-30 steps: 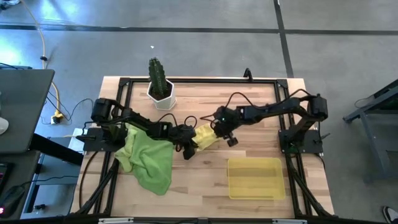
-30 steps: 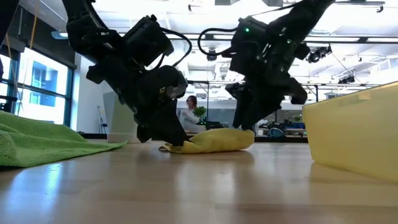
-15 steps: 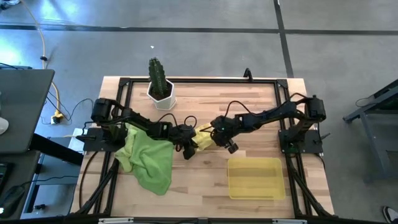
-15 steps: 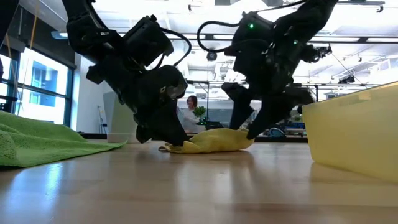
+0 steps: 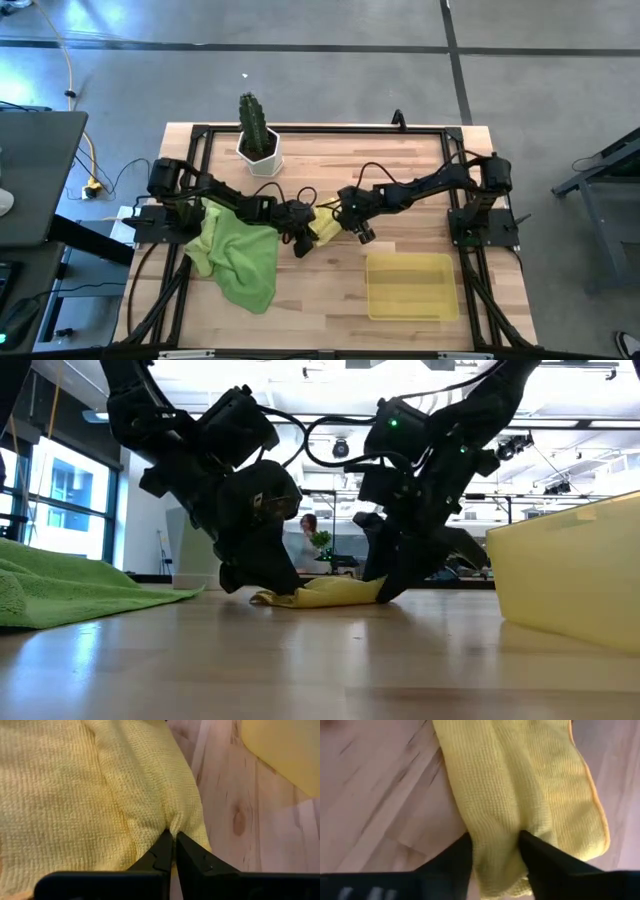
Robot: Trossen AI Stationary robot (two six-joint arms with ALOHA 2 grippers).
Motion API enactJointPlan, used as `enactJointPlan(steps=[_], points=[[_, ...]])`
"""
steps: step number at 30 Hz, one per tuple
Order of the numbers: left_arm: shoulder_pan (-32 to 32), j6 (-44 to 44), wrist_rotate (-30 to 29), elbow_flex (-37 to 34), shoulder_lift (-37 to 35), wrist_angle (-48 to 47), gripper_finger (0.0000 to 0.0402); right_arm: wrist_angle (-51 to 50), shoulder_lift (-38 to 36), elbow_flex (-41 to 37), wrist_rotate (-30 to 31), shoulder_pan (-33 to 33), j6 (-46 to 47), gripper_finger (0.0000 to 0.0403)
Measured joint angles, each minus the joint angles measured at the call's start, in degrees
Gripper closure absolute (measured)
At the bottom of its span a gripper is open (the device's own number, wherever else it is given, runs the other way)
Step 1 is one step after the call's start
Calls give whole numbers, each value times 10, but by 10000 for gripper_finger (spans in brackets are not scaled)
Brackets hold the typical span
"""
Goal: Roll microfiber towels into tight, uniform cylinder then place into a basket
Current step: Roll the yellow towel
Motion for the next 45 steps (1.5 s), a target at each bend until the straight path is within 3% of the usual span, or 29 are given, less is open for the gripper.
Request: enactJointPlan(steps=[7,11,15,22,26,32,38,45], points=[[-1,27,4,-2,-39,-51,357,-10,1,1,8,-3,53,390],[-2,38,7,-2,-58,-108,331,-30,1,5,3,-10,113,387],[-9,77,-9,-1,-80,-122,312,-72,2,26,-75,-36,182,398],[-44,176,-102,0,-118,-106,303,-108,5,44,-221,-96,343,400],[-69,233,-168,0,-120,-59,303,-108,5,45,-269,-123,411,400],[-87,293,-260,0,-77,-15,303,-108,5,45,-275,-135,440,400],[-86,368,-419,0,-36,34,303,-104,16,47,-274,-135,440,400],[-68,401,-383,1,-1,60,303,-90,52,50,-296,-135,446,400]])
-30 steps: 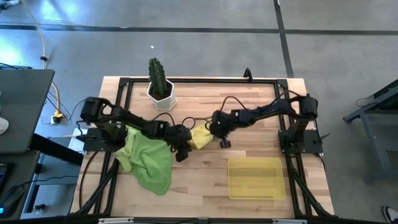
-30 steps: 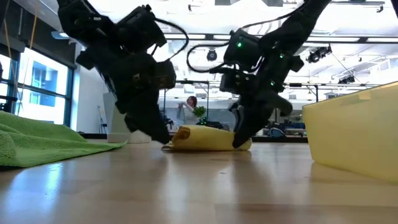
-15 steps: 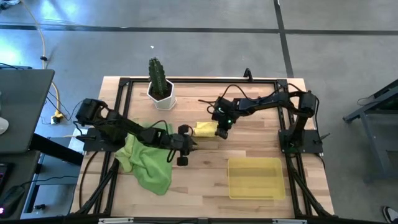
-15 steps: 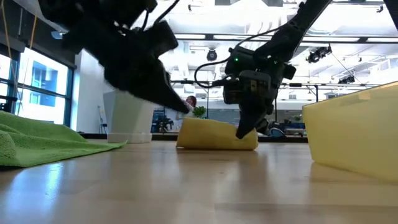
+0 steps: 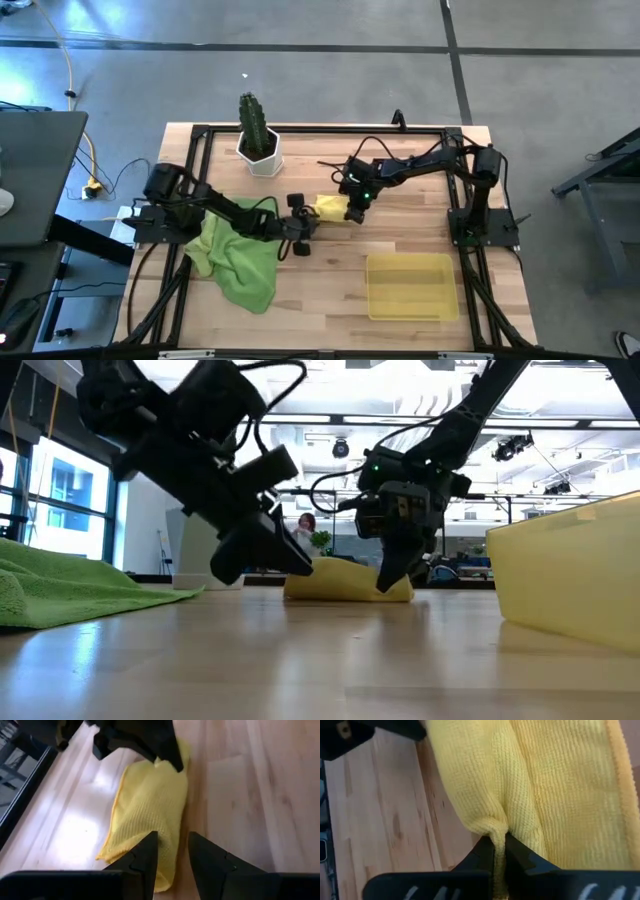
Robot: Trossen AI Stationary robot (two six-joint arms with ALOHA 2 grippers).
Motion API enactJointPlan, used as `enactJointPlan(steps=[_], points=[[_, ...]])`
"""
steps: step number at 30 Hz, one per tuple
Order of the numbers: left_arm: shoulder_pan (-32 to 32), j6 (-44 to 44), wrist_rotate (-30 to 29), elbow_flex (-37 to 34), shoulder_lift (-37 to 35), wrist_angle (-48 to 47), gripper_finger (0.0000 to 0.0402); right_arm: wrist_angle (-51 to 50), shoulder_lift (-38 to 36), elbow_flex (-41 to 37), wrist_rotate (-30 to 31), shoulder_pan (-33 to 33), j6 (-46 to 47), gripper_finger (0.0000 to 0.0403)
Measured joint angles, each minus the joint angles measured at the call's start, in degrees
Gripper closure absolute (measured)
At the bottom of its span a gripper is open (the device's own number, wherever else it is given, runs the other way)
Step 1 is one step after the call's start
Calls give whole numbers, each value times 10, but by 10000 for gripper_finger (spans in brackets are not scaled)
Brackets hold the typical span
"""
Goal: Roll microfiber towels into tight, uniform cylinder then place into a basket
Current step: Roll the yellow towel
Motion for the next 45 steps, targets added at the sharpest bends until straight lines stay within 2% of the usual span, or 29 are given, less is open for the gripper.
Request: enactJointPlan(steps=[7,13,20,22,25,30,35,39,42,45], points=[[25,-36,2,0,16,-5,303,12,4,0,4,1,-6,399],[35,-112,61,0,15,-32,303,12,4,-1,8,1,-8,397],[-10,-70,68,16,-12,-36,303,9,4,-1,12,1,-9,396],[-15,-48,54,19,-12,-37,303,9,5,-1,13,1,-9,396],[-10,-24,22,29,-11,-39,302,9,5,-1,11,1,-9,396],[22,-12,16,42,-9,-59,290,10,5,-2,-4,1,-9,396],[54,-48,96,58,-10,-138,256,11,5,-2,-4,1,-8,396],[76,-62,129,59,-10,-178,233,12,6,-2,-6,1,-9,396],[95,-110,187,60,-10,-193,228,14,6,-2,-8,2,-11,396],[108,-148,244,60,-7,-195,230,15,6,-2,-9,2,-52,388]])
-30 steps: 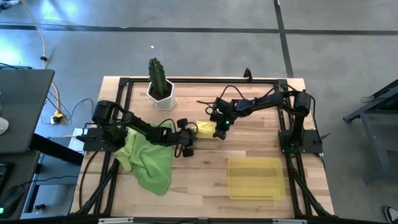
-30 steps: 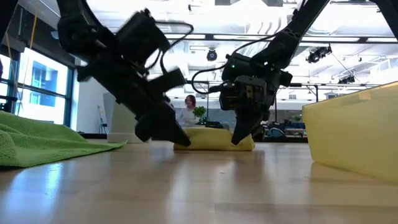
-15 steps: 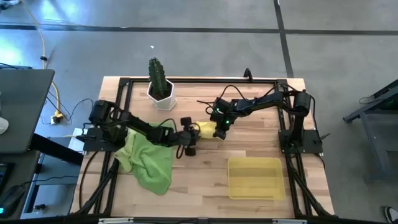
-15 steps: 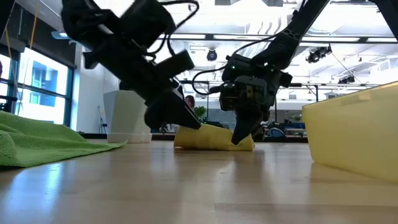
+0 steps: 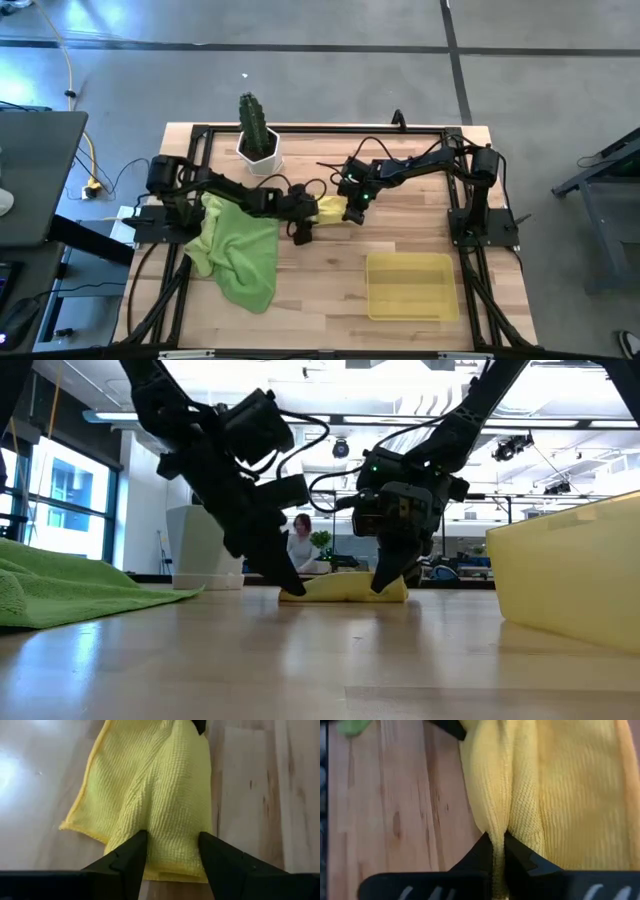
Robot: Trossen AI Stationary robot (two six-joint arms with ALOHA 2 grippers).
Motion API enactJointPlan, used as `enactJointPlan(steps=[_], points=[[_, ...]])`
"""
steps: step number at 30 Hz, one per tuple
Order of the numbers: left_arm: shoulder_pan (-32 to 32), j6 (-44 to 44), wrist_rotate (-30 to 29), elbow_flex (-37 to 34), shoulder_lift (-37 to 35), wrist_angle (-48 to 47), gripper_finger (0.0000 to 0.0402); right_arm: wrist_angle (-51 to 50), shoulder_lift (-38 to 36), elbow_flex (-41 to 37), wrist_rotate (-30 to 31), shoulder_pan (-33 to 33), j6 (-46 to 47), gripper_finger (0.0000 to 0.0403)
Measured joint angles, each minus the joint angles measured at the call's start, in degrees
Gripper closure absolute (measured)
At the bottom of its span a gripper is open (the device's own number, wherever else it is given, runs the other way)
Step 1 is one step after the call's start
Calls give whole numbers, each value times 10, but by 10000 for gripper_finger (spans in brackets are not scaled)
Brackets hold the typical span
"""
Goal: Roll microfiber towels into tight, uniform cylinder then place into a basket
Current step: Roll the yellow towel
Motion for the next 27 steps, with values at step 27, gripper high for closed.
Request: enactJointPlan(steps=[27], points=[[48,-194,93,0,18,6,242,10,-129,-32,375,148,-391,254]])
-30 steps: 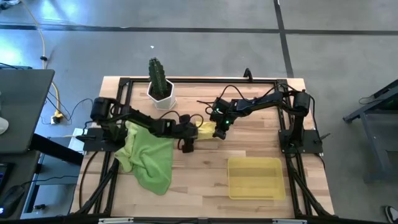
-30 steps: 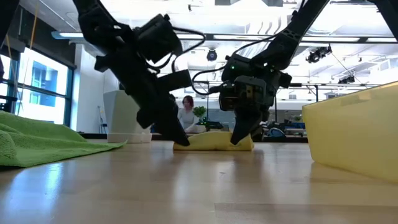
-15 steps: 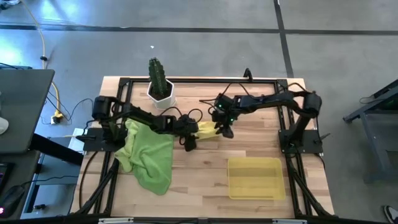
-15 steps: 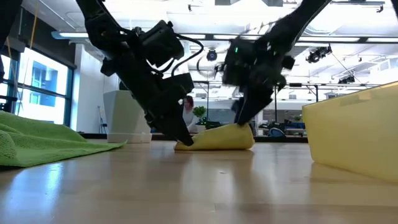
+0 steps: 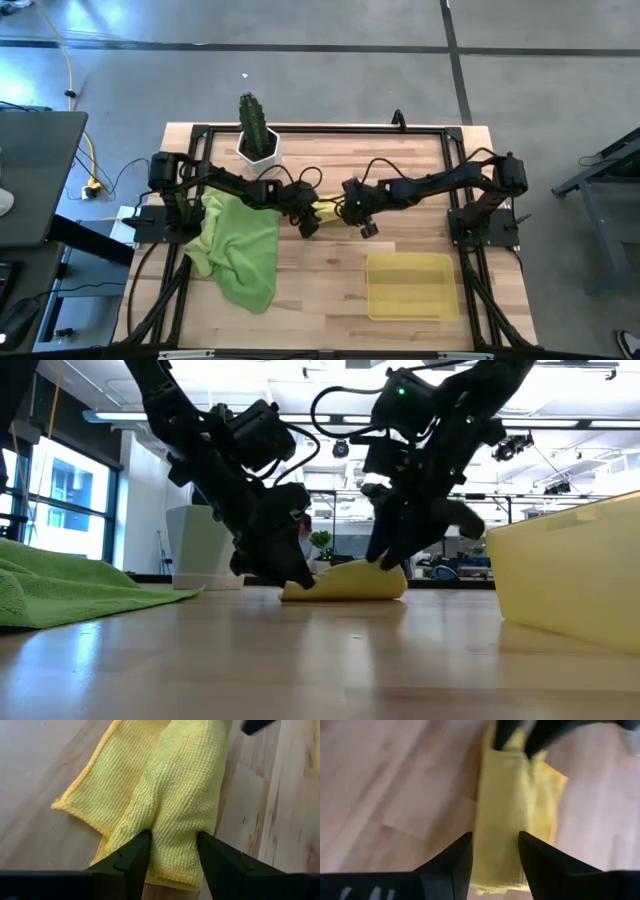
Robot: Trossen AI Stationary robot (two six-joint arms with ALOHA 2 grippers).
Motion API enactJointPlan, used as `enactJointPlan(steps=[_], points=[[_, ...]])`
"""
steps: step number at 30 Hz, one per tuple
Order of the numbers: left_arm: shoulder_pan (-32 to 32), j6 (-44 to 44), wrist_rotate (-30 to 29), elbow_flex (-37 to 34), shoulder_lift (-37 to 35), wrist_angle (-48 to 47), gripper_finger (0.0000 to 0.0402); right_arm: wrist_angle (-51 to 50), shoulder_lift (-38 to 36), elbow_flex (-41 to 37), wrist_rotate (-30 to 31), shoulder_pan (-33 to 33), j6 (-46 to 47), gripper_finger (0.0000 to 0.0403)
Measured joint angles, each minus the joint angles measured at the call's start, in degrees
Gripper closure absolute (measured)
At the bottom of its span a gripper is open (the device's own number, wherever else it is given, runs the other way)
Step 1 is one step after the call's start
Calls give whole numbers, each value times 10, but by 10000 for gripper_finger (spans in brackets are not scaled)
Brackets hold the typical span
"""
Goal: Roll microfiber towels into tight, uniform cylinder then place into a basket
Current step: Roll the yellow towel
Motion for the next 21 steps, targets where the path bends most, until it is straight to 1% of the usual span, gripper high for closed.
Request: enactJointPlan(steps=[3,13,21], points=[[0,-1,6,0,0,2,242,25,0,-11,8,1,13,261],[0,-66,7,-2,1,20,242,-2,24,-12,-2,-17,58,263],[-9,-90,47,-2,4,37,257,4,59,-9,-4,-28,77,263]])
